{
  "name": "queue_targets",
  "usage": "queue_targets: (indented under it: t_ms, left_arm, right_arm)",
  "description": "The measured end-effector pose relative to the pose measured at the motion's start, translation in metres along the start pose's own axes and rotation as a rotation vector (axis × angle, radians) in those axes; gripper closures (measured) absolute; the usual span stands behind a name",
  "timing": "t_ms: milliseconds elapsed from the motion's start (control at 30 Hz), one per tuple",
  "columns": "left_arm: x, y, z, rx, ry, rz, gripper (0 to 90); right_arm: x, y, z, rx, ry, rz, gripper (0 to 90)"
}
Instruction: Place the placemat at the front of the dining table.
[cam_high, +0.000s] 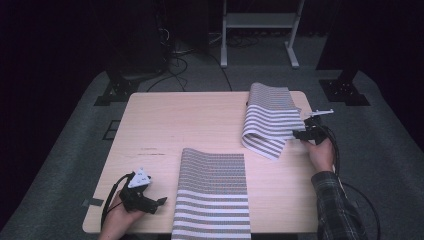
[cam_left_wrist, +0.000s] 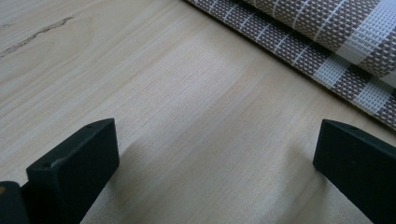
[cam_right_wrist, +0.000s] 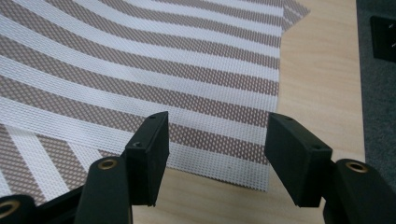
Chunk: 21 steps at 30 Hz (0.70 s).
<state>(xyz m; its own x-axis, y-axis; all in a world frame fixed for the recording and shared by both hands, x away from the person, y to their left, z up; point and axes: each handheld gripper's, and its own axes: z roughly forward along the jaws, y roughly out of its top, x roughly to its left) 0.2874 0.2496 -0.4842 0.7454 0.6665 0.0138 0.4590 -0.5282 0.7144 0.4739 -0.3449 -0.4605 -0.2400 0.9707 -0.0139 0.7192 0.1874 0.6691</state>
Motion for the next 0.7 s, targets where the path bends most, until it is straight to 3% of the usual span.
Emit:
queue_targets:
  t_ms: [167,300,567,700]
  left_arm:
    - [0.000,0.000,0.000,0.000,0.000,0.001,0.0]
    - [-0.001,0.000,0.000,0.001,-0.001,0.002,0.0]
    - [-0.001,0.000,-0.001,0.003,-0.003,0.004,0.0]
    - [-0.001,0.000,-0.001,0.004,-0.003,0.004,0.0]
  right_arm:
    - [-0.005,-0.007,0.005,0.025,-0.009,0.005,43.4]
    - [-0.007,-0.013,0.004,-0.014,0.017,0.035,50.2]
    - [0.002,-0.011,0.001,0.006,0.043,-0.022,82.6]
    - [0.004,-0.012,-0.001,-0.020,0.064,-0.004,86.7]
